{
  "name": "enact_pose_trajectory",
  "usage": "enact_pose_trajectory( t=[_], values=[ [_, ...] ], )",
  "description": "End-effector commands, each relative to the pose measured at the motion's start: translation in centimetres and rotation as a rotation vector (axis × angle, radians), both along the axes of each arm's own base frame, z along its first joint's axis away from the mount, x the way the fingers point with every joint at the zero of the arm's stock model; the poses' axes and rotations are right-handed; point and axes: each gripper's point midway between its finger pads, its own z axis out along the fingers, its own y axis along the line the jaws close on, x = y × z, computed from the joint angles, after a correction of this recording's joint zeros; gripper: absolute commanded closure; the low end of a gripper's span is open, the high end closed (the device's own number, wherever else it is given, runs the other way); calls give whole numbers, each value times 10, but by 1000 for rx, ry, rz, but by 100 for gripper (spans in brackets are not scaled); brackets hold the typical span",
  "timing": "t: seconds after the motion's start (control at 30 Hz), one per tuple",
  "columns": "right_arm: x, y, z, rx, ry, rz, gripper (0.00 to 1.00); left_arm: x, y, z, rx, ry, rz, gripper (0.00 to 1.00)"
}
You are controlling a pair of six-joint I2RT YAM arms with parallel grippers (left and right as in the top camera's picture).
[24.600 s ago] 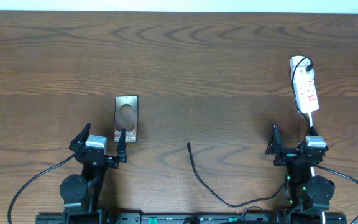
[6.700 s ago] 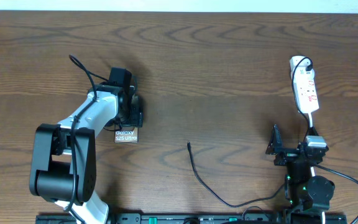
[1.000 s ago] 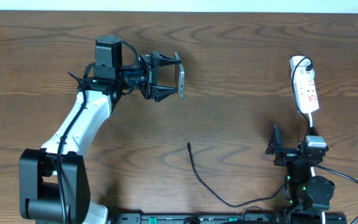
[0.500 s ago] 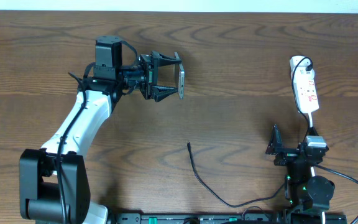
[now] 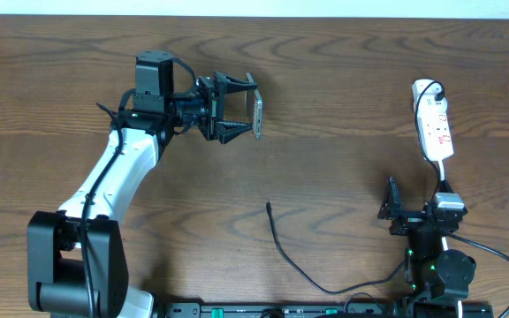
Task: Plug charger to phone and switch on socket
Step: 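Hold the phone raised in the left gripper, turning it sideways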
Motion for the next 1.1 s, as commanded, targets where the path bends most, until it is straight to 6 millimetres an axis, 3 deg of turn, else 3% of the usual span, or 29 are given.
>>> enact_pose_trajectory(
  t=[0.0,0.33,0.93,1.07],
  values=[
    [0,1,-1,9,0,0,1,3,-1,23,-17,-49,1,93],
    [0,1,-1,9,0,0,1,17,6,15,43,-65,85,93],
    [0,1,0,12,0,1,1,51,20,22,115,-211,233,93],
    [0,15,22,164,-88,81,1,57,20,33,105,-274,244,93]
  ],
)
